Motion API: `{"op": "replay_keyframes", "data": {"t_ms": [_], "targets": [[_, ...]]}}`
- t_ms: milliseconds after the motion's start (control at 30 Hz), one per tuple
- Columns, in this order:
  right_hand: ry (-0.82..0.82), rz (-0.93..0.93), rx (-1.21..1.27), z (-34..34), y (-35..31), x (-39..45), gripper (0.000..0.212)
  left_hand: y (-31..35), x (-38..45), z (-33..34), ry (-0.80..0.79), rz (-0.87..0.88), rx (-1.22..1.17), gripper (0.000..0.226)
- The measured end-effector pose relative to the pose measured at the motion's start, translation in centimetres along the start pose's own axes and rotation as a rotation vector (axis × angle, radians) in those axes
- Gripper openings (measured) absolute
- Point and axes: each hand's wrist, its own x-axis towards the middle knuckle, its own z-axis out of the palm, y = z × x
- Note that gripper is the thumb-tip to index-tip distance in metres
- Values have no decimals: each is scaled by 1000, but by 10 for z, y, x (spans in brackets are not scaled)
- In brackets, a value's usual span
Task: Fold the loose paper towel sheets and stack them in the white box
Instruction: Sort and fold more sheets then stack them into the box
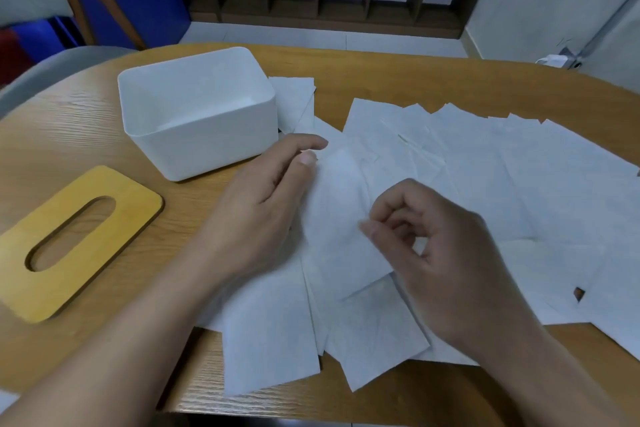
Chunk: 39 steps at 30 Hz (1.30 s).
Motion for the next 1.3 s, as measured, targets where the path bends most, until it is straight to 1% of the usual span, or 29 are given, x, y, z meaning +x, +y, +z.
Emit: {"op": "replay_keyframes", "data": {"t_ms": [100, 233, 333, 433, 500, 600, 667, 833, 900, 967, 1033, 1067, 1133, 1200, 1300], "targets": [[64, 8, 11, -15, 7, 4, 9, 2, 2, 1, -65, -57, -106, 24], [195, 21, -3, -32, 16, 7, 21, 7, 5, 5, -99, -82, -255, 38], [231, 65, 70, -37, 22, 8, 25, 11, 5, 8, -121, -80, -308, 38], [225, 87, 126, -39, 25, 8, 23, 10, 4, 14, -94, -64, -277, 42], [230, 98, 189, -41, 21, 10, 22, 12, 4, 16, -99, -94, -333, 44], [248, 156, 400, -43, 20, 12, 20, 17, 3, 17, -162, -109, -418, 36], [245, 226, 530, -42, 25, 13, 22, 21, 2, 19, -145, -116, -439, 31], [215, 311, 520, -38, 34, 16, 27, 22, 3, 22, -129, -197, -528, 34], [180, 303, 418, -38, 32, 15, 29, 21, 3, 22, -123, -202, -536, 38], [93, 259, 246, -41, 31, 13, 44, 19, 3, 23, -101, -214, -545, 37], [-1, 151, 53, -42, 28, 11, 58, 17, 4, 23, -69, -244, -562, 35], [-26, 88, -32, -40, 26, 9, 58, 16, 4, 23, -57, -261, -573, 35], [-33, -13, -140, -35, 25, 7, 48, 16, 6, 22, -44, -288, -601, 35], [2, -84, -178, -30, 26, 5, 31, 16, 7, 21, -42, -303, -619, 35], [36, -118, -181, -27, 30, 5, 13, 17, 7, 21, -43, -319, -631, 35]]}}
